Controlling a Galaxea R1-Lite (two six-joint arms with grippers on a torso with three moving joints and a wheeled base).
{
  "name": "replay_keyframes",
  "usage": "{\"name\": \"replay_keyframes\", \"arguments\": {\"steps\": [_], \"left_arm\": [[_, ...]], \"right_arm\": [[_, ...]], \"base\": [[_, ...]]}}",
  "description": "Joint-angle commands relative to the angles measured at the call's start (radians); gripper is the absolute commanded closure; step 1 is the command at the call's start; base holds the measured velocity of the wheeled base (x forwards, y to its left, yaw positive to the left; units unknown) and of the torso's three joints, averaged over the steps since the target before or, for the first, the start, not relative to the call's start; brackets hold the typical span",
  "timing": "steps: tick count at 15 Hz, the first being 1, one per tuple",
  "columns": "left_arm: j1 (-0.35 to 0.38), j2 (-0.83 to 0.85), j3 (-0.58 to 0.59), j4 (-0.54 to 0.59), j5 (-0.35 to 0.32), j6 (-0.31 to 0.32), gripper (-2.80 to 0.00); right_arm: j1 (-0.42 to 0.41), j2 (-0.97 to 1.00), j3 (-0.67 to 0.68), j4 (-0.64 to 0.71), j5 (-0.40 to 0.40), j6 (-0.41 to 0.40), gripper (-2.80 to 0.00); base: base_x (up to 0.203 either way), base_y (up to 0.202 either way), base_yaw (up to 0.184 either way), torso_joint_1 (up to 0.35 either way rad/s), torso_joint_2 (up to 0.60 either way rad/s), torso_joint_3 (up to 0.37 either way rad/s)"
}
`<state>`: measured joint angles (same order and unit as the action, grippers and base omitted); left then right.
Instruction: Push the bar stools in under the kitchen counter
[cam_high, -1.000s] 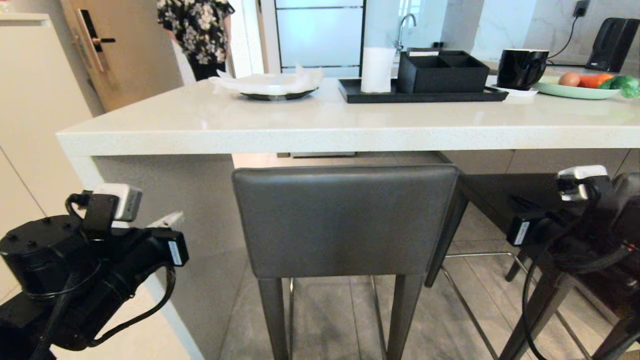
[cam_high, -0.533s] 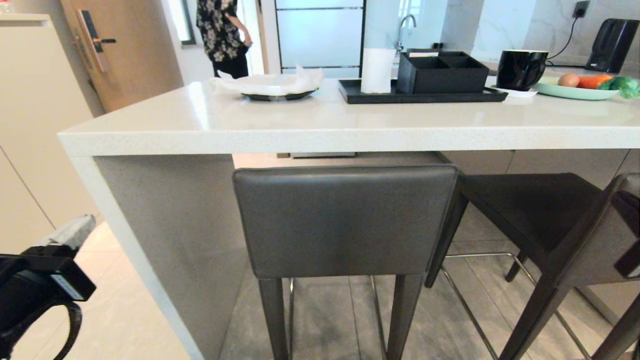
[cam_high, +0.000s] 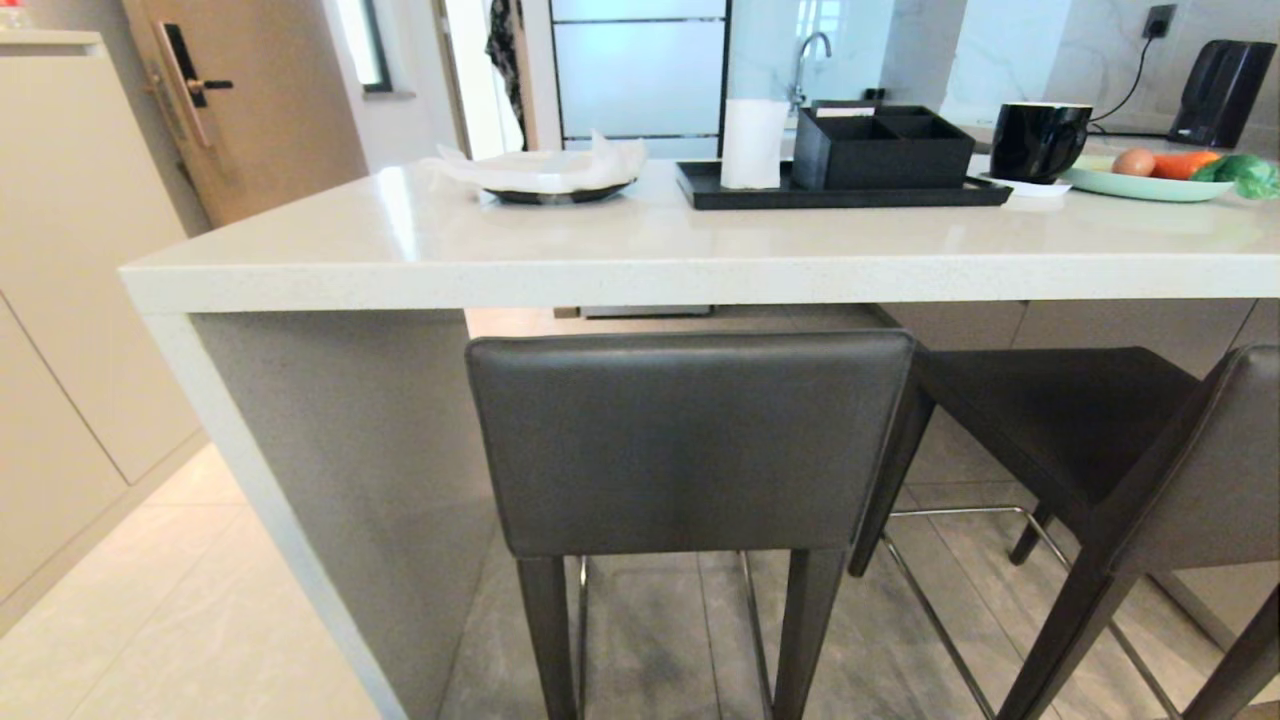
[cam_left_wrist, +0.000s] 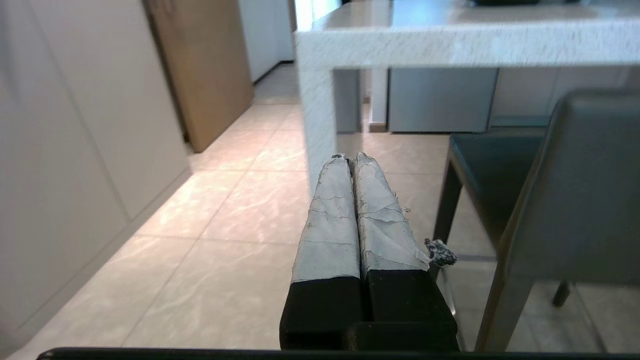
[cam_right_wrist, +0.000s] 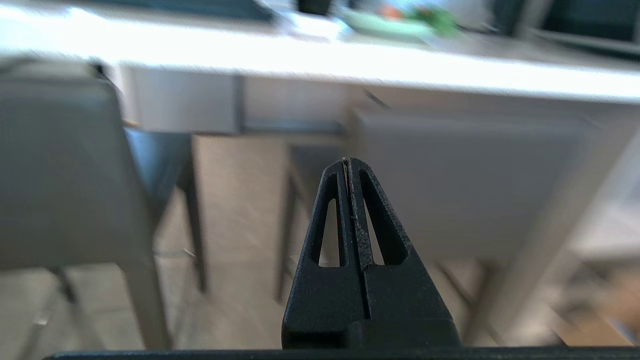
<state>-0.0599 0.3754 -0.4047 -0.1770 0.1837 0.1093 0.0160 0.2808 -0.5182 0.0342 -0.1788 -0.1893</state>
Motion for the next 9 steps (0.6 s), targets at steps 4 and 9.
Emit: {"name": "replay_keyframes", "arguments": {"steps": [4, 9], "left_arm": [[0.052, -0.382, 0.184, 0.200, -0.023, 0.027, 0.00], [0.060, -0.373, 0.405, 0.178, -0.205, 0.023, 0.00]], "right_arm": [[-0.018, -0.284, 0.100, 0.160, 0.025, 0.057, 0.00], [-0.018, -0.281, 0.427, 0.052, 0.125, 0.096, 0.00]], "base": [[0.000, 0.000, 0.000, 0.000, 0.00, 0.000], [0.000, 0.000, 0.000, 0.000, 0.00, 0.000]]}}
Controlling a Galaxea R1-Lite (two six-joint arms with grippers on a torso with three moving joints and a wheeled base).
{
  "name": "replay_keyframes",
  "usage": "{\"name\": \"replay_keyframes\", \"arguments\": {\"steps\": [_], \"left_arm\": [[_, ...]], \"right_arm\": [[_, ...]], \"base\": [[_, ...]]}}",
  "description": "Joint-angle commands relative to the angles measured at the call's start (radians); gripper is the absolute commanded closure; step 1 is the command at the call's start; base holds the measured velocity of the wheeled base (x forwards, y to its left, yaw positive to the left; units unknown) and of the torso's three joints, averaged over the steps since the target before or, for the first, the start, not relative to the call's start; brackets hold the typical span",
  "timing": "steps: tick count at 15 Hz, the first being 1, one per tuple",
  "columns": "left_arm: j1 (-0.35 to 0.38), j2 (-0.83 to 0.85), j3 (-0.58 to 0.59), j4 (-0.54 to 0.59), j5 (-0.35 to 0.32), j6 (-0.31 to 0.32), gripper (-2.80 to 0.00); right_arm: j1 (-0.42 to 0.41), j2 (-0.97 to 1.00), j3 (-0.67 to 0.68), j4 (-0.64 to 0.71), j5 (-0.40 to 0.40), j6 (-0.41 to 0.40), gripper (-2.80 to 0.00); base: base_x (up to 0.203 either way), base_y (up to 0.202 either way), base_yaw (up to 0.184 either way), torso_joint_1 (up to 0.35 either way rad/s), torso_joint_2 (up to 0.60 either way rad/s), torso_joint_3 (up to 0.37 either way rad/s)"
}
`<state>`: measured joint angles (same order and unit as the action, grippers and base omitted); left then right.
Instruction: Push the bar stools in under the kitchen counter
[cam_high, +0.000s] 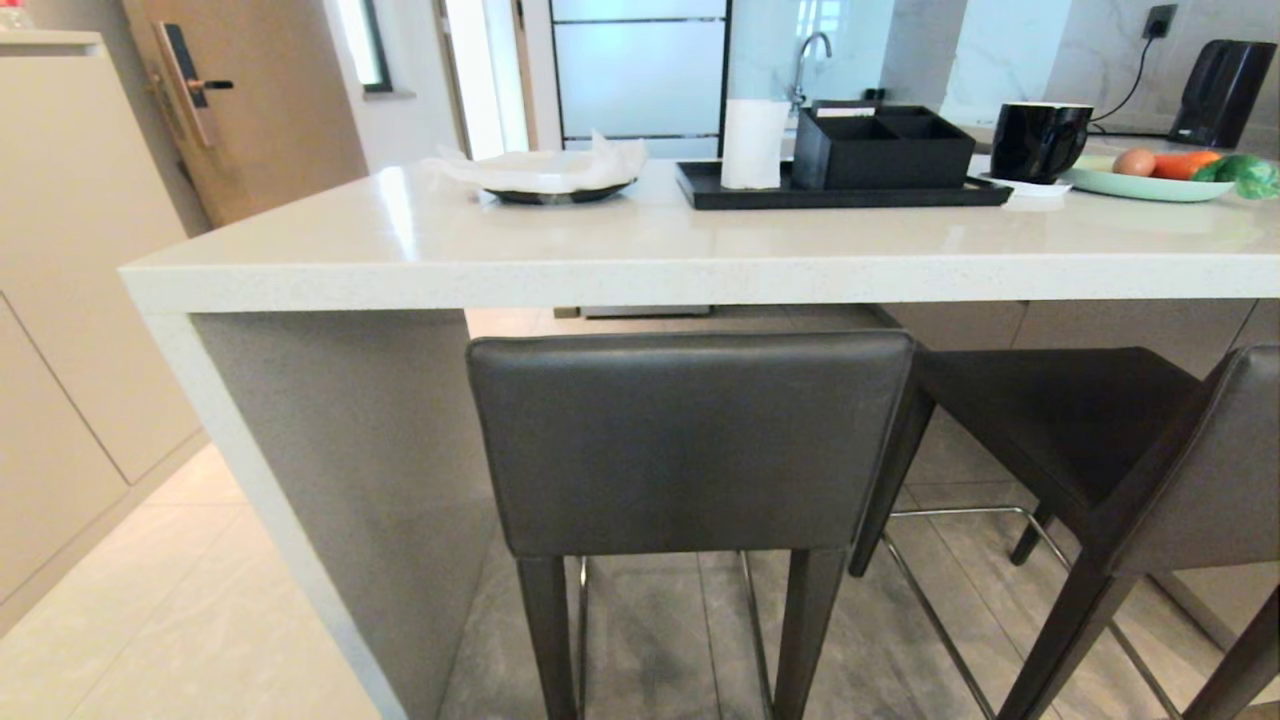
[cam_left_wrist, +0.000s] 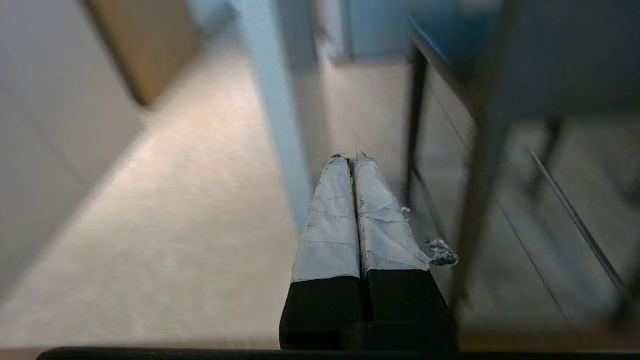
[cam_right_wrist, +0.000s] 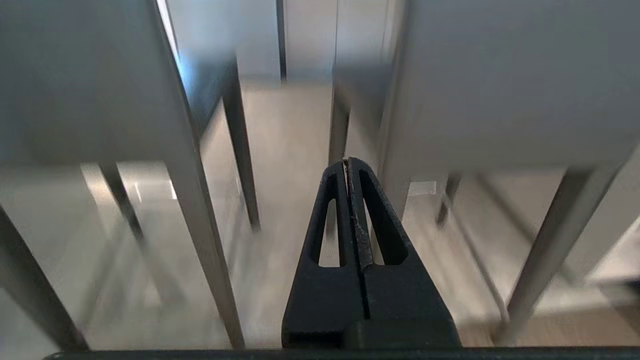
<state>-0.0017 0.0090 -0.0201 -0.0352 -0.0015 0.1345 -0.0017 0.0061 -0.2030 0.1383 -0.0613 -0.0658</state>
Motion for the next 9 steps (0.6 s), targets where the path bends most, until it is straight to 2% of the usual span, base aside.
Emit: {"name": "replay_keyframes", "arguments": {"steps": [1, 3, 7, 8, 9], "left_arm": [[0.002, -0.007, 0.020, 0.035, -0.026, -0.009, 0.00], [0.002, -0.006, 0.020, 0.035, -0.035, -0.015, 0.00], [0.000, -0.006, 0.017, 0.046, -0.043, -0.028, 0.00], [0.000, -0.006, 0.017, 0.041, -0.041, -0.030, 0.00], [0.000, -0.006, 0.019, 0.038, -0.040, -0.038, 0.00]], "right_arm": [[0.000, -0.006, 0.182, -0.119, 0.037, -0.059, 0.00], [0.001, -0.006, 0.205, -0.129, 0.114, -0.102, 0.00], [0.000, -0.006, 0.205, -0.132, 0.060, 0.055, 0.00], [0.000, -0.006, 0.206, -0.132, 0.060, 0.045, 0.00], [0.000, -0.006, 0.205, -0.131, 0.065, 0.001, 0.00]], "base": [[0.000, 0.000, 0.000, 0.000, 0.00, 0.000], [0.000, 0.000, 0.000, 0.000, 0.00, 0.000], [0.000, 0.000, 0.000, 0.000, 0.00, 0.000], [0.000, 0.000, 0.000, 0.000, 0.00, 0.000], [0.000, 0.000, 0.000, 0.000, 0.00, 0.000]]}}
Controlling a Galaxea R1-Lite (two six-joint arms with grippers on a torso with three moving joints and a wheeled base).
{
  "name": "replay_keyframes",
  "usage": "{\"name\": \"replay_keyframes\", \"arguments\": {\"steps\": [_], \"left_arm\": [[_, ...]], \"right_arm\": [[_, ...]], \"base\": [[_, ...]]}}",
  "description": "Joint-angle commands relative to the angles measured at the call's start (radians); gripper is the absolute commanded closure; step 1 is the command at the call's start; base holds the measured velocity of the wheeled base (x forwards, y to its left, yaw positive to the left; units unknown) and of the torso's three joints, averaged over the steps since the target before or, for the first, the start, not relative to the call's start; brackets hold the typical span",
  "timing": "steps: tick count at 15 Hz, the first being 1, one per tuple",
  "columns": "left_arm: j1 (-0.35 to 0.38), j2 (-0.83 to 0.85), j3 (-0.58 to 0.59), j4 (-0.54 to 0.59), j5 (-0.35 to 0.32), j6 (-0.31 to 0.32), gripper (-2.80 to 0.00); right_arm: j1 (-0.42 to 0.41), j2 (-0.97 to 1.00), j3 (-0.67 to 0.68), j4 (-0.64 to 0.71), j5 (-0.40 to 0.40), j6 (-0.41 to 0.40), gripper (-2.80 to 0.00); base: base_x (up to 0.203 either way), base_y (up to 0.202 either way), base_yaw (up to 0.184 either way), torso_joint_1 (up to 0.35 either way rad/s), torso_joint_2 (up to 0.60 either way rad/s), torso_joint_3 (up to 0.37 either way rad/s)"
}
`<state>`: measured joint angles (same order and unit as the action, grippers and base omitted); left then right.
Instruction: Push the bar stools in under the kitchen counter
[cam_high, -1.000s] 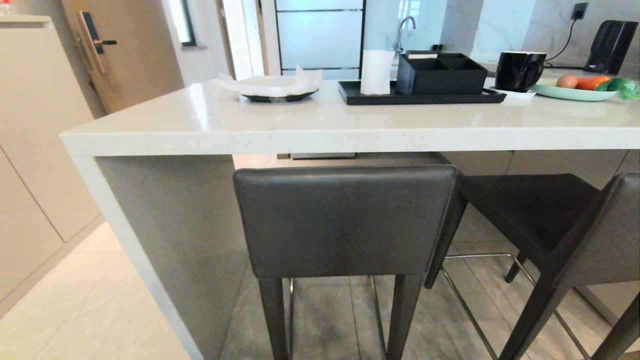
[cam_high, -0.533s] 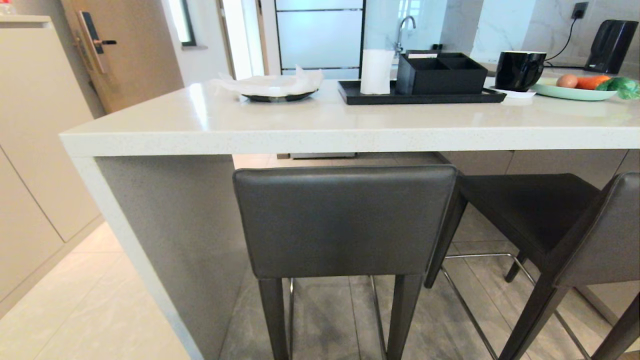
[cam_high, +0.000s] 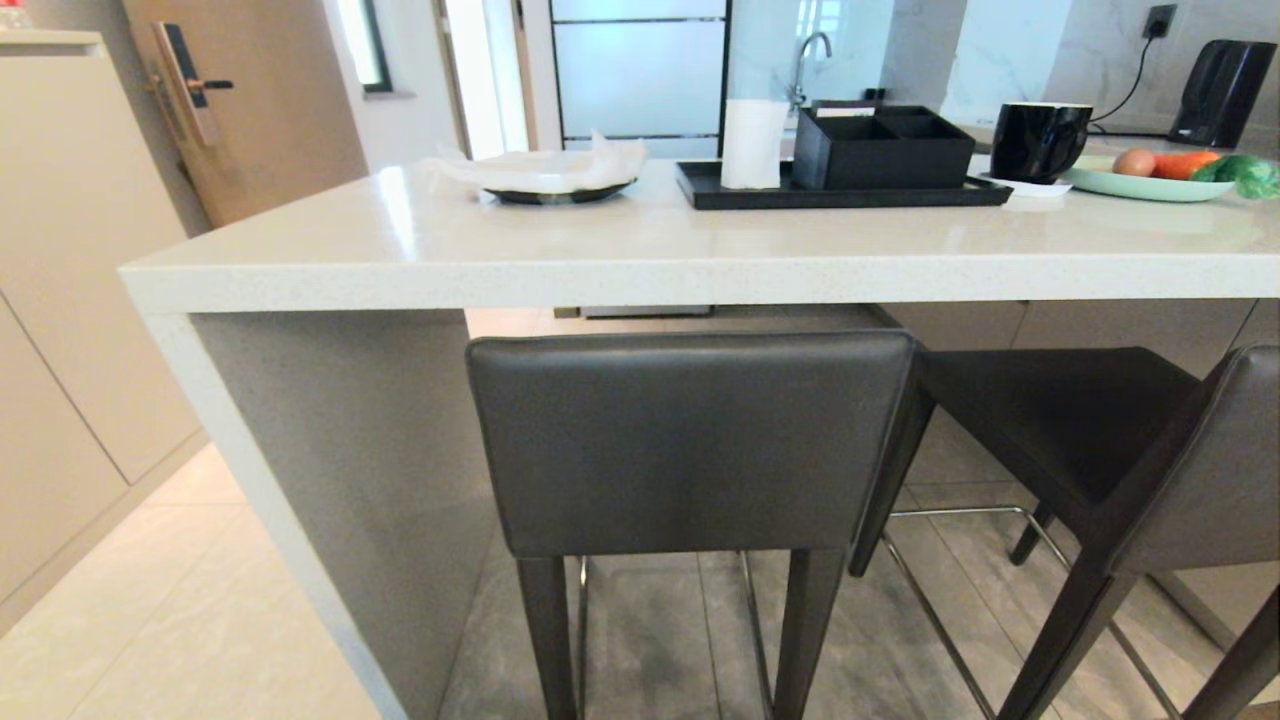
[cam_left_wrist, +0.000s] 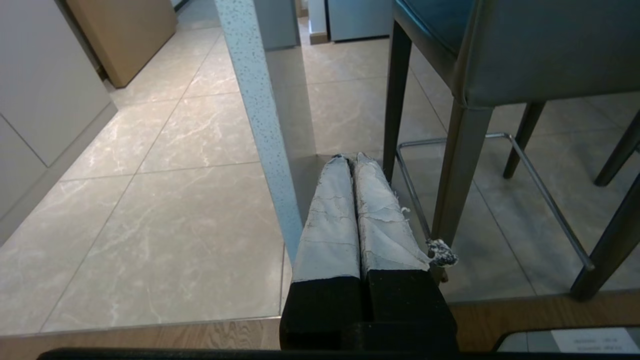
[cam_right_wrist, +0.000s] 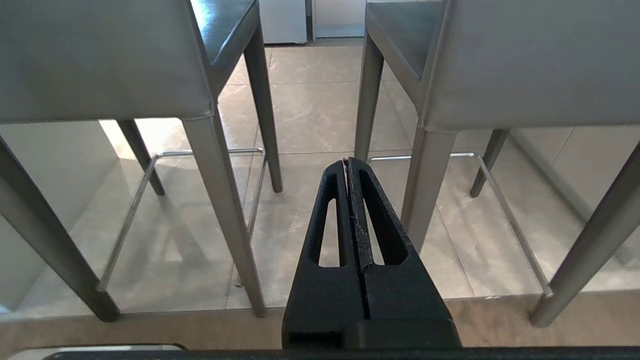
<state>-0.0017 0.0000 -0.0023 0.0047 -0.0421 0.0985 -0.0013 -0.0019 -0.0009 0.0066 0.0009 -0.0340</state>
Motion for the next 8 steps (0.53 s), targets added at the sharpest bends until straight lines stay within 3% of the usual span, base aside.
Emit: {"name": "replay_keyframes", "arguments": {"steps": [1, 6, 8], "left_arm": [[0.000, 0.003, 0.001, -0.002, 0.002, -0.006, 0.00], [0.000, 0.003, 0.001, -0.003, 0.007, -0.015, 0.00], [0.000, 0.003, -0.001, 0.000, 0.018, -0.040, 0.00]], "right_arm": [[0.000, 0.002, 0.002, 0.004, 0.019, -0.067, 0.00], [0.001, 0.002, 0.002, 0.004, 0.015, -0.057, 0.00], [0.001, 0.002, 0.002, 0.001, 0.008, -0.008, 0.00]], "base": [[0.000, 0.000, 0.000, 0.000, 0.00, 0.000], [0.000, 0.000, 0.000, 0.000, 0.00, 0.000], [0.000, 0.000, 0.000, 0.000, 0.00, 0.000]]}}
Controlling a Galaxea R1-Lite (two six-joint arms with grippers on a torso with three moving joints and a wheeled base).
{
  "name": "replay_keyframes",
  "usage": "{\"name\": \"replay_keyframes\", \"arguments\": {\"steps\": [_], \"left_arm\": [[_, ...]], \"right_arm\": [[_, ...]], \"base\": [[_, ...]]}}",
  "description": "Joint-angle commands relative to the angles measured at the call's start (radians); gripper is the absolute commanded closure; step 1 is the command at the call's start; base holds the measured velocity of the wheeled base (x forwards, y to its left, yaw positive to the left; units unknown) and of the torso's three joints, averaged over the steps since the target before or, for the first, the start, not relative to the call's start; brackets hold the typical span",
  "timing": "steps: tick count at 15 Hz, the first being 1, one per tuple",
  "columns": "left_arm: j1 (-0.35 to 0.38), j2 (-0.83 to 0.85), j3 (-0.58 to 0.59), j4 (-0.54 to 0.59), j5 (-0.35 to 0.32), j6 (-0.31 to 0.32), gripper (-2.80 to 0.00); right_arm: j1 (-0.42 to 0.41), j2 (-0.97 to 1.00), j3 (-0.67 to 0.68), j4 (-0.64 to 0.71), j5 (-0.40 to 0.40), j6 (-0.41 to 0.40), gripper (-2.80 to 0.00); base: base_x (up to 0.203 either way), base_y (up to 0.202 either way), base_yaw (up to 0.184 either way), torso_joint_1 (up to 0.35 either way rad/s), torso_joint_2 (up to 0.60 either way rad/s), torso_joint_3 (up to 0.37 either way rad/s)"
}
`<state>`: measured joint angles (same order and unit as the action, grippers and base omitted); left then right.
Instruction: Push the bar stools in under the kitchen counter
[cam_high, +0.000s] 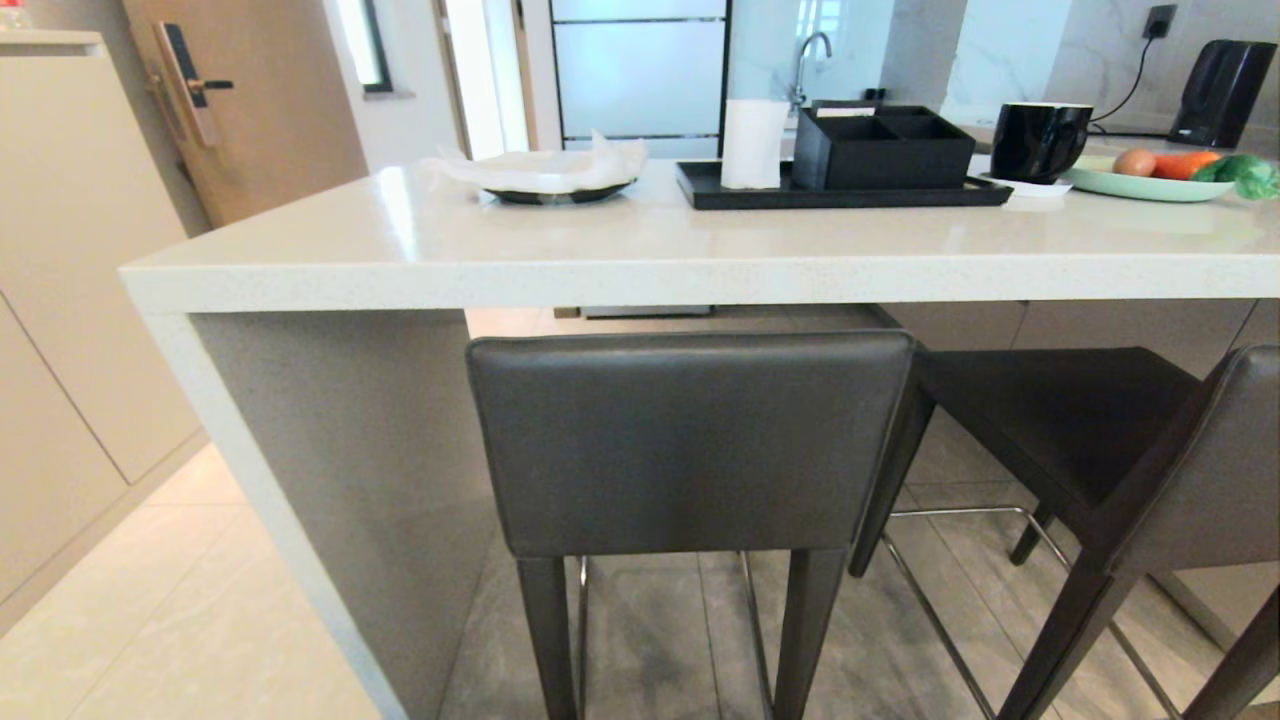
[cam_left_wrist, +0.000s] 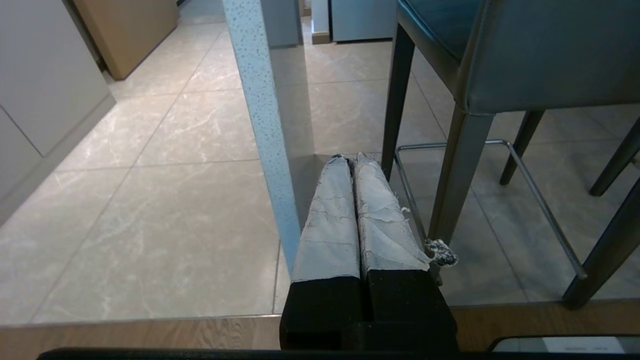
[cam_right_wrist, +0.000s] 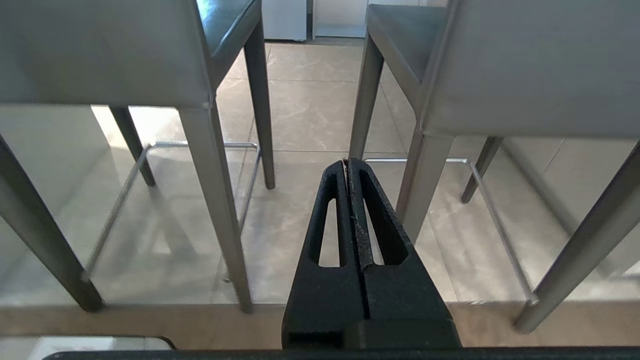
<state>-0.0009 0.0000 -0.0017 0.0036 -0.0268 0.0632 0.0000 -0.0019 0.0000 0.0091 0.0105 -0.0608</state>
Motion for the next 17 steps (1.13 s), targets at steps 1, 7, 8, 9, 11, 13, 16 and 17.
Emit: {"name": "replay_keyframes", "arguments": {"steps": [1, 7, 8, 9, 11, 13, 16, 17], "left_arm": [[-0.002, 0.002, -0.001, 0.001, 0.004, -0.022, 0.00], [-0.001, 0.002, -0.001, -0.001, 0.022, -0.059, 0.00], [-0.001, 0.002, -0.001, -0.001, 0.022, -0.059, 0.00], [-0.001, 0.002, -0.001, -0.002, 0.022, -0.059, 0.00], [-0.001, 0.002, -0.001, -0.002, 0.022, -0.059, 0.00], [-0.001, 0.002, -0.001, -0.002, 0.022, -0.060, 0.00], [0.001, 0.002, 0.000, -0.004, 0.024, -0.060, 0.00], [0.001, 0.002, 0.000, -0.004, 0.024, -0.060, 0.00]], "right_arm": [[0.000, 0.003, 0.002, -0.004, -0.008, 0.060, 0.00], [0.000, 0.003, 0.002, -0.008, -0.014, 0.075, 0.00], [0.000, 0.003, 0.002, -0.008, -0.014, 0.075, 0.00], [0.000, 0.003, 0.002, -0.008, -0.014, 0.075, 0.00], [0.000, 0.003, 0.002, -0.008, -0.014, 0.075, 0.00], [0.000, 0.003, 0.002, -0.008, -0.014, 0.075, 0.00], [0.000, 0.002, 0.002, -0.008, -0.014, 0.073, 0.00], [0.000, 0.002, 0.002, -0.008, -0.014, 0.073, 0.00]], "base": [[0.000, 0.000, 0.000, 0.000, 0.00, 0.000], [0.000, 0.000, 0.000, 0.000, 0.00, 0.000], [0.000, 0.000, 0.000, 0.000, 0.00, 0.000], [0.000, 0.000, 0.000, 0.000, 0.00, 0.000], [0.000, 0.000, 0.000, 0.000, 0.00, 0.000], [0.000, 0.000, 0.000, 0.000, 0.00, 0.000], [0.000, 0.000, 0.000, 0.000, 0.00, 0.000], [0.000, 0.000, 0.000, 0.000, 0.00, 0.000]]}}
